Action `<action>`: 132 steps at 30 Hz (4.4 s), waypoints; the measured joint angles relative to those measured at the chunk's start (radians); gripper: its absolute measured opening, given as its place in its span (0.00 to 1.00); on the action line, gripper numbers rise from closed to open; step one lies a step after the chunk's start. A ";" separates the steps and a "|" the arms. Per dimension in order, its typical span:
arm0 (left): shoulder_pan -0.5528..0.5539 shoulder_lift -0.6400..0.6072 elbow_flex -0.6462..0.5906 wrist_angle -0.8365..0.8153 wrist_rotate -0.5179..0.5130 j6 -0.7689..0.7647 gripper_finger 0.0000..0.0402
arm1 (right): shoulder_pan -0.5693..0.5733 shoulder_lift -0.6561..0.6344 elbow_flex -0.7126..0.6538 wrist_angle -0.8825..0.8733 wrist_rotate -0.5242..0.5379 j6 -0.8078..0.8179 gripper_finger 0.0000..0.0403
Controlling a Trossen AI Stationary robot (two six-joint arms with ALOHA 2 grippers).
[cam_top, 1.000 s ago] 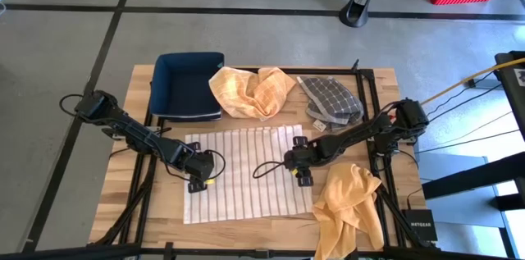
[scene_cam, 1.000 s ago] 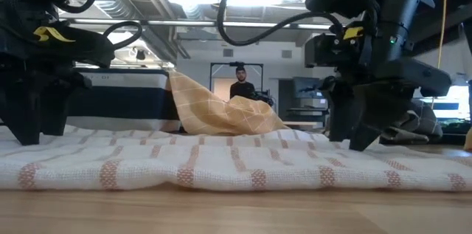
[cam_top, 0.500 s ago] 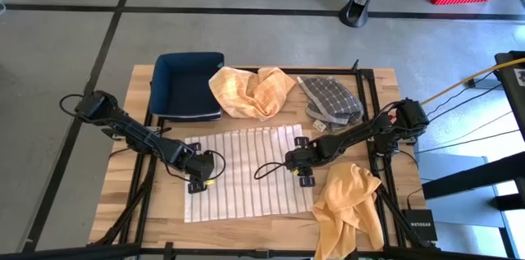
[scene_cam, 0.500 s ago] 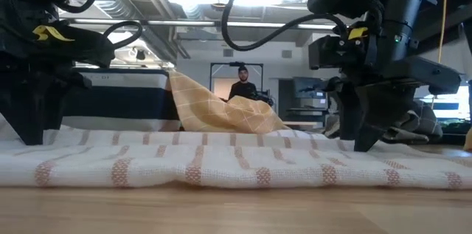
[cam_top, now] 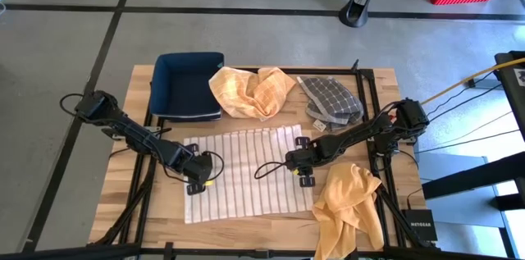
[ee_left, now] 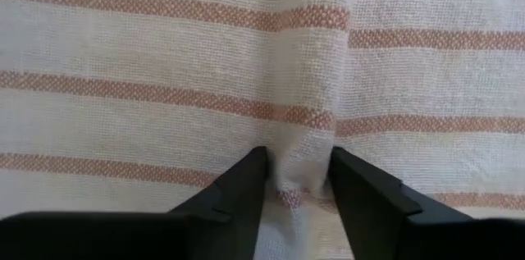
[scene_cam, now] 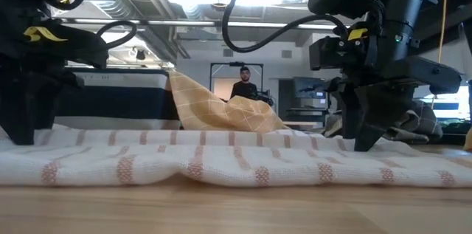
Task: Fold towel
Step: Fold the white towel
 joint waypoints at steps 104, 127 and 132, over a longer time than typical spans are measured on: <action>-0.074 -0.201 0.156 -0.389 -0.165 -0.044 0.00 | 0.031 -0.217 0.006 -0.153 0.215 0.056 0.01; -0.064 -0.345 0.328 -0.776 -0.543 -0.091 0.00 | 0.038 -0.397 0.099 -0.224 0.468 0.065 0.01; -0.003 -0.358 0.328 -0.776 -0.576 0.035 0.00 | -0.046 -0.402 0.100 -0.223 0.469 -0.022 0.01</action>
